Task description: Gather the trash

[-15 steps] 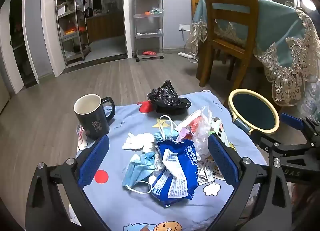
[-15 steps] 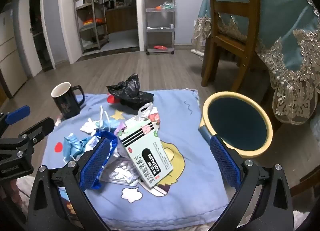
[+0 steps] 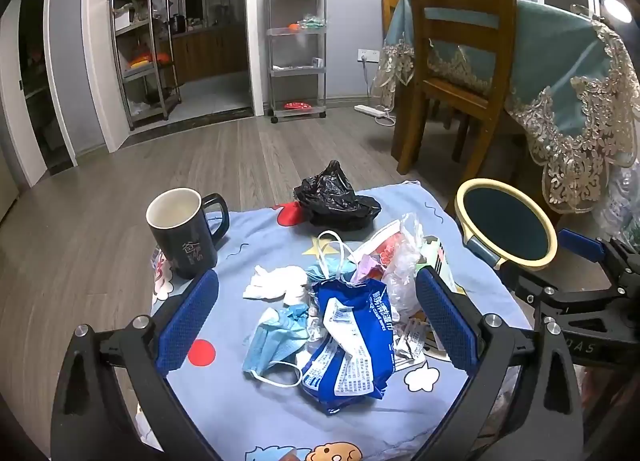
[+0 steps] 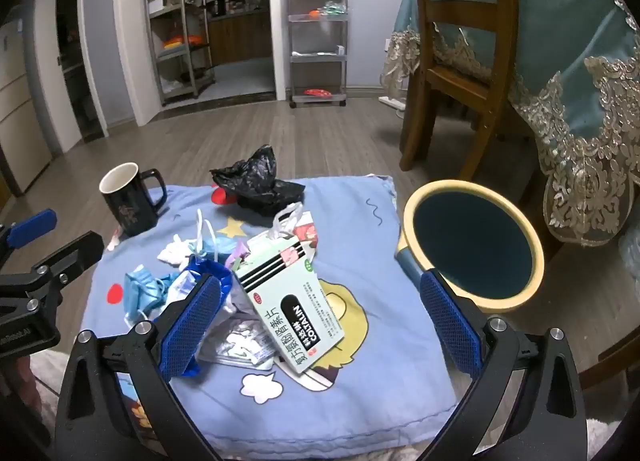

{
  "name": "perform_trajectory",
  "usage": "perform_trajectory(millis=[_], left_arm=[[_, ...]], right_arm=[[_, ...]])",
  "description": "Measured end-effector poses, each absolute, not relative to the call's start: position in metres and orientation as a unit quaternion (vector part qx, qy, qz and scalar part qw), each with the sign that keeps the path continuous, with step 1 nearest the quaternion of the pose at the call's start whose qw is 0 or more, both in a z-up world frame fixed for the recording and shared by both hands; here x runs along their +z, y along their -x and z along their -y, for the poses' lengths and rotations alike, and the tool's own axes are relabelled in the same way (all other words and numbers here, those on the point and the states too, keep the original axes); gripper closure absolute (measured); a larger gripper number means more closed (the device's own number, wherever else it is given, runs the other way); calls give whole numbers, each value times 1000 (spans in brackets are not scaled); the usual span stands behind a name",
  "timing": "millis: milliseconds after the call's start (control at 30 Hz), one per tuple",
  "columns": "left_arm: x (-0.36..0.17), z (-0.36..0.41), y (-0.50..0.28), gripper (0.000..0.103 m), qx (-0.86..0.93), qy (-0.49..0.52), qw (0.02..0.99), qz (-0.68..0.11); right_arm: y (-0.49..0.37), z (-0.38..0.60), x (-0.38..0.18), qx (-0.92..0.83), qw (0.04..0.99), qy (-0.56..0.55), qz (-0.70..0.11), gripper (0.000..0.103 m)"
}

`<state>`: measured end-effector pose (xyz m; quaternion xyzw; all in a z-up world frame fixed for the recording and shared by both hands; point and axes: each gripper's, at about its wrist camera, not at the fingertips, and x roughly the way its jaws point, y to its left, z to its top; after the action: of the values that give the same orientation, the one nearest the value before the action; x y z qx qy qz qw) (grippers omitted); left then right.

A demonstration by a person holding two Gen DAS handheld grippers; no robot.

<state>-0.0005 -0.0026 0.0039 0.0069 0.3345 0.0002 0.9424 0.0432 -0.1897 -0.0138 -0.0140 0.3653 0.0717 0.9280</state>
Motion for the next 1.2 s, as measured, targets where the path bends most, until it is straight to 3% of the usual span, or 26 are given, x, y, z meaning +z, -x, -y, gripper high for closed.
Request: perform_trajectory(millis=[1200], left_arm=[[3, 2, 0, 6, 0, -8, 941, -338]], right_arm=[[-44, 189, -16, 71, 925, 17, -372, 4]])
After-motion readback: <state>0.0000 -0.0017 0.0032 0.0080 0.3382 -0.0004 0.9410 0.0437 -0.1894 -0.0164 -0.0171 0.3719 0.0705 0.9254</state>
